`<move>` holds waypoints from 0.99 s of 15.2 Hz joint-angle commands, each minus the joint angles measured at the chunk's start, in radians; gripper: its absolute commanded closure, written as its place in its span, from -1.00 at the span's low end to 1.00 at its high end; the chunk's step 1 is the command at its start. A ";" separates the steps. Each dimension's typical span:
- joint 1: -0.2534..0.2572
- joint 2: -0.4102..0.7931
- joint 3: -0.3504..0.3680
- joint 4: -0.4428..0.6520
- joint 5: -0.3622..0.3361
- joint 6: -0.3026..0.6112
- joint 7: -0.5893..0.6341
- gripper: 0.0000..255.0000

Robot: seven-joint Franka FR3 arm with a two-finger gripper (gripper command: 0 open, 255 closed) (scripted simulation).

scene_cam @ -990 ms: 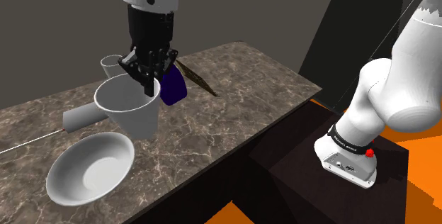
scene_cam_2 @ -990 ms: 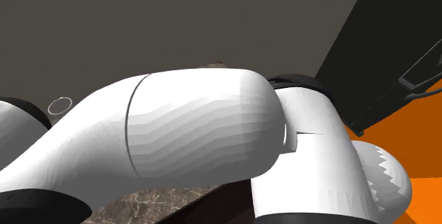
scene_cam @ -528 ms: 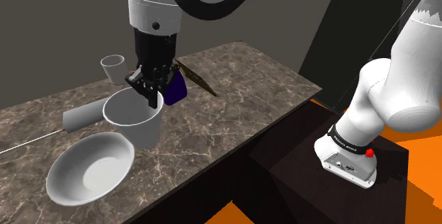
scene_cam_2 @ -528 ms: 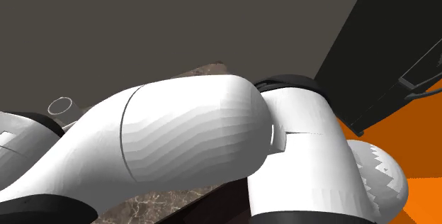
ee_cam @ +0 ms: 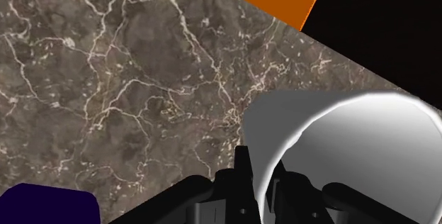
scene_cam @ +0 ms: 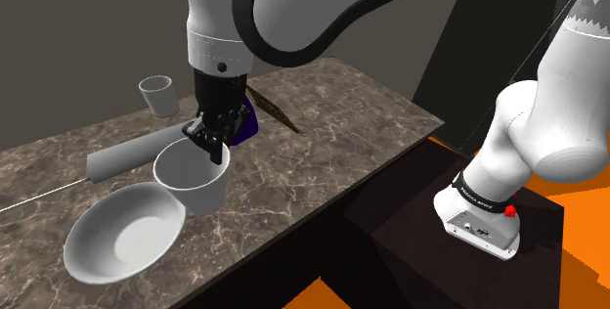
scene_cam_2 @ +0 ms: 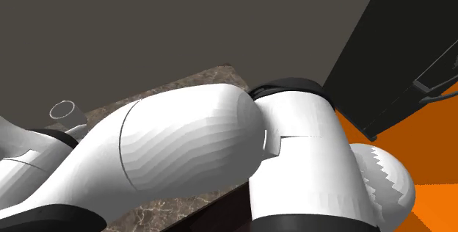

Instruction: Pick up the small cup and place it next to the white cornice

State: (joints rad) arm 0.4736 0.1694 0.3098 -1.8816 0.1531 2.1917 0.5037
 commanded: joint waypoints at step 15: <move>0.009 0.078 -0.002 -0.083 -0.010 0.159 -0.013 1.00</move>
State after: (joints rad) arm 0.4816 0.2453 0.3074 -1.9636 0.1430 2.3480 0.4908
